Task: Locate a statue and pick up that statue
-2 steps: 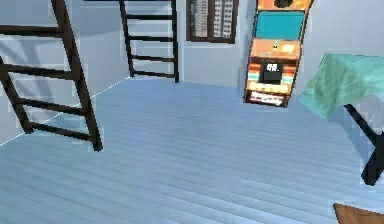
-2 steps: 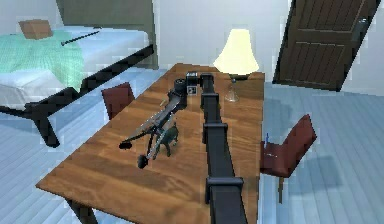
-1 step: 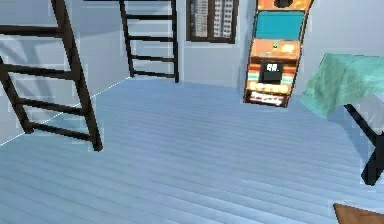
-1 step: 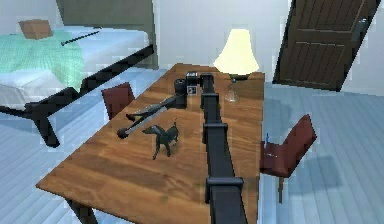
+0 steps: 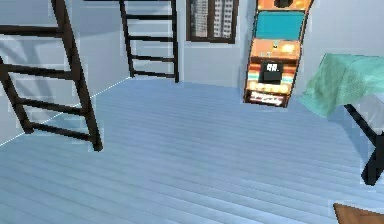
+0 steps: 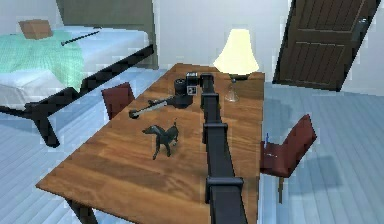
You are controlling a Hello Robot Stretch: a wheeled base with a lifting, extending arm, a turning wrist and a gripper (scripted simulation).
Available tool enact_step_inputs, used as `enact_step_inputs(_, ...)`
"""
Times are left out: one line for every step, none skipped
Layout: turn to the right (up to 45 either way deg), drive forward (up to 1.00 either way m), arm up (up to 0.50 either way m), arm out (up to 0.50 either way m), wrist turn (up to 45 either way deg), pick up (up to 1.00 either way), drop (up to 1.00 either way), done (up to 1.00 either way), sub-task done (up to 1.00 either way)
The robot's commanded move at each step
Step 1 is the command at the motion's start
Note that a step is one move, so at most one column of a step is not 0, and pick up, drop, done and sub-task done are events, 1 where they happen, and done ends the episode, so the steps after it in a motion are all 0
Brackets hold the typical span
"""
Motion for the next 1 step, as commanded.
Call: enact_step_inputs(0.0, 0.00, -0.30, 0.00, 0.0, 0.00, 0.00, 0.00, 0.00)
